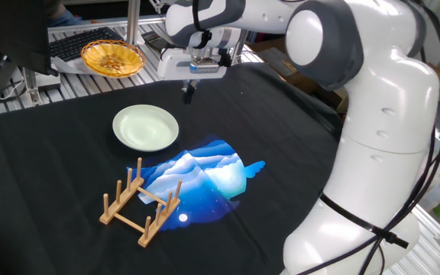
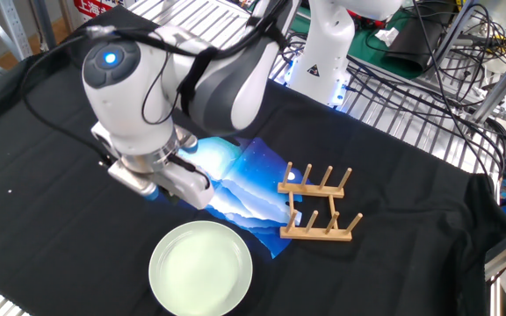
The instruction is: Put the dish on the dish rack
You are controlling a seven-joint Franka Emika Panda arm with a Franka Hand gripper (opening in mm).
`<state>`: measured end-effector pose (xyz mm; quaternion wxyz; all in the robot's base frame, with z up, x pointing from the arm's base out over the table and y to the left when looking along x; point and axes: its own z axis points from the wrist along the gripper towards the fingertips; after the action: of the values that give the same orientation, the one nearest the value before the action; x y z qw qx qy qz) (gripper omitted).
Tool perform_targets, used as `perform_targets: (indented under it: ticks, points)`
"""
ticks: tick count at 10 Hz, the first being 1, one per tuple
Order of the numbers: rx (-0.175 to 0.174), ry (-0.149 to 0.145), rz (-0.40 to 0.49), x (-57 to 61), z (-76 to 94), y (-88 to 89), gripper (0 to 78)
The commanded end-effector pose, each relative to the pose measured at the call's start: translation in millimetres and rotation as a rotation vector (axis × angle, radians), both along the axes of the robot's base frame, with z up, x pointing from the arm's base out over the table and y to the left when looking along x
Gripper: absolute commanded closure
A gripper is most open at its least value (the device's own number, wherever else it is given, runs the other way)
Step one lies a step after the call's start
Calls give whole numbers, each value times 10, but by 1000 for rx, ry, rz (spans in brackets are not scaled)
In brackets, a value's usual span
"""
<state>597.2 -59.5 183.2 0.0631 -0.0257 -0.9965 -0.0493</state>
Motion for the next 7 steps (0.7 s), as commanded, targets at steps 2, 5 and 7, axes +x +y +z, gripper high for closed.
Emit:
perform_targets:
  ticks: [2,5,7]
  points:
    - [21,-21,20,66,-189,-67,776]
    - [39,-43,26,94,-377,-113,776]
    - [60,-54,22,105,-511,-141,776]
